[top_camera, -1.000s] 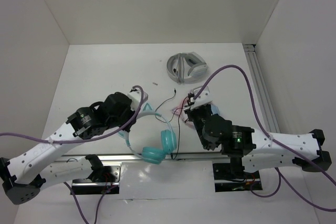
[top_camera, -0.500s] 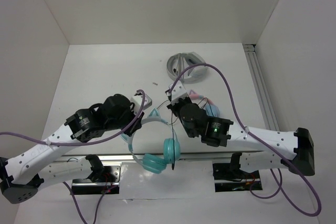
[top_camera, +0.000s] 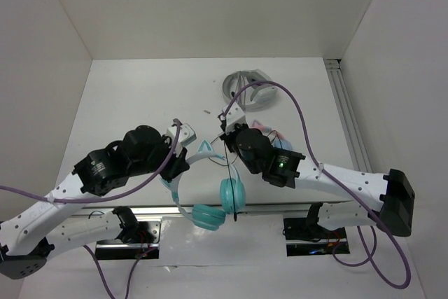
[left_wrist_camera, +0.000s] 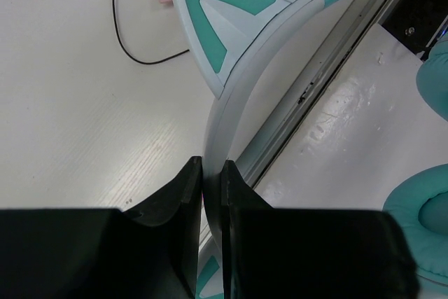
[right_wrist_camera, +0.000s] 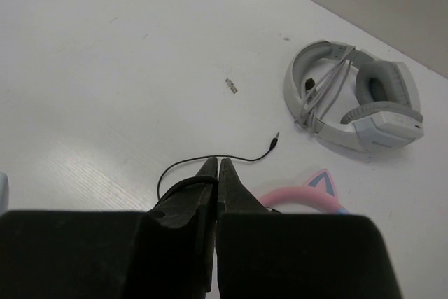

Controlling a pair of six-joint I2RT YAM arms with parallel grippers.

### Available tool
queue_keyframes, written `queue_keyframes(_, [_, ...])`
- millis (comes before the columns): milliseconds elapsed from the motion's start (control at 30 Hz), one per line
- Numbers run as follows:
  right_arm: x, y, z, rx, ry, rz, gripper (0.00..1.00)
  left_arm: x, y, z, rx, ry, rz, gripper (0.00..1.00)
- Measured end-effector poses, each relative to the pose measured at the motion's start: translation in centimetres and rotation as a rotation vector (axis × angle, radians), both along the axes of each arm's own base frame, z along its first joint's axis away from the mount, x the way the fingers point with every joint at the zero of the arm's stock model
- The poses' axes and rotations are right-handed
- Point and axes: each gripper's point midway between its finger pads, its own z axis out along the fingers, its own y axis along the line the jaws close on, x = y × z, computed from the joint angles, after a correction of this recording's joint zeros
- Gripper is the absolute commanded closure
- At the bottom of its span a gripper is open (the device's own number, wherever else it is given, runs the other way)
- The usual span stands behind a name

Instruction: Wrap the headphones

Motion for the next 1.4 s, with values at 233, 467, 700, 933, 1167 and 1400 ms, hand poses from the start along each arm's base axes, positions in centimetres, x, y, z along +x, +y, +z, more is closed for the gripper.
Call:
queue_keyframes(233, [-1.1, 1.0, -3.1, -0.006, 0.062, 0.117, 1.00, 0.0, 0.6, 0.9, -0.022, -0.036, 0.018, 1.00])
queue_keyframes(467, [-3.5, 2.3, -4.0, 0.061, 0.084, 0.322, 0.94, -0.4, 1.7, 2.7, -0.076, -0.097, 0.033, 1.00])
queue_keyframes(700, [-5.9, 5.1, -1.5, 0.194, 0.051, 0.563, 0.84, -1.1, 2.4, 5.2, -0.171, -0.166, 0.036, 1.00])
queue_keyframes(933, [-7.0, 8.3, -2.9, 0.261, 0.112, 0.723, 0.77, -1.5, 1.5, 8.6, -0.285, -0.202, 0.013, 1.00])
queue_keyframes(1167, [-7.8, 9.8, -5.9, 0.328, 0.180, 0.781, 0.74, -0.4, 2.5, 10.3, -0.357, -0.223, 0.137, 1.00])
queue_keyframes(1400, [-7.9, 10.4, -7.7, 0.381, 0.222, 0.794, 0.74, 0.7, 5.9, 12.4, -0.471, -0.270, 0.356, 1.00])
